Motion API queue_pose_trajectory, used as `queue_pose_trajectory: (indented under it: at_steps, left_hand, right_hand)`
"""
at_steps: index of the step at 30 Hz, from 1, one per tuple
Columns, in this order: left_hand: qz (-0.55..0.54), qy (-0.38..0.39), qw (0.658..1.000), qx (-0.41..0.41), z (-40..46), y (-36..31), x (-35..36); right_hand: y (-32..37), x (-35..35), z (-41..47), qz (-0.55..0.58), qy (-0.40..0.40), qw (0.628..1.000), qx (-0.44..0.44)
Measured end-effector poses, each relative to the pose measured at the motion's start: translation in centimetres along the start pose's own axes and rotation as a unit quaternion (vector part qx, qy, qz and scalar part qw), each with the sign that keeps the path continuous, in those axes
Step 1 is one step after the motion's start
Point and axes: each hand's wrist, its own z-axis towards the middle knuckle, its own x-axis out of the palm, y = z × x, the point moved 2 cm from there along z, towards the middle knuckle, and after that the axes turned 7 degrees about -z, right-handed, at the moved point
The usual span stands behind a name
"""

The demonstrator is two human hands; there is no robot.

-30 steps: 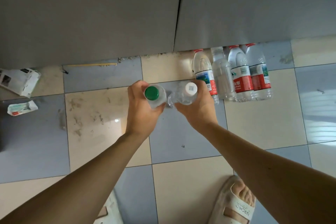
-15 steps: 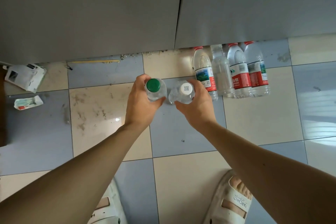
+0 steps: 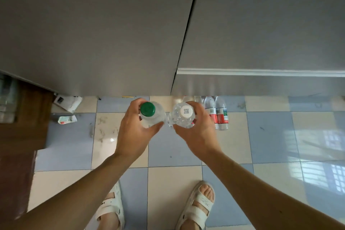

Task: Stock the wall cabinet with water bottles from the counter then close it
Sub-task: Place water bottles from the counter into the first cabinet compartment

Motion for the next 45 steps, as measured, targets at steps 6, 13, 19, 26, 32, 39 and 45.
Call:
queue_pose_trajectory:
  at_steps: [6, 13, 19, 26, 32, 39, 45]
  left_hand:
    - [-0.056, -0.029, 0.998, 0.017, -2.3, -13.7, -5.9]
    - [-0.081, -0.04, 0.992, 0.087, -5.0, -29.9, -17.2]
    - [-0.134, -0.029, 0.971, 0.196, -5.5, -42.5, -27.4]
    - [-0.133, -0.027, 0.934, 0.331, -4.6, -55.7, -39.1]
    - [-0.091, -0.021, 0.901, 0.424, -2.5, -66.7, -47.3]
    - [-0.077, -0.044, 0.875, 0.476, 0.7, -77.7, -52.1]
    - [-0.097, -0.097, 0.85, 0.509, 5.2, -85.9, -55.2]
  right_hand:
    - [12.7, -8.3, -4.9, 0.0, -0.004, 0.997, -0.08]
    - [28.0, -18.1, -13.5, 0.064, -0.01, 0.988, -0.141]
    - [41.5, -23.5, -19.2, 0.111, -0.06, 0.969, -0.211]
    - [57.4, -27.7, -23.1, 0.117, -0.135, 0.935, -0.308]
    - [69.3, -32.1, -24.8, 0.145, -0.161, 0.899, -0.382]
    - [79.7, -38.2, -23.1, 0.218, -0.173, 0.851, -0.445]
    - [88.9, -43.4, -19.1, 0.259, -0.188, 0.809, -0.493]
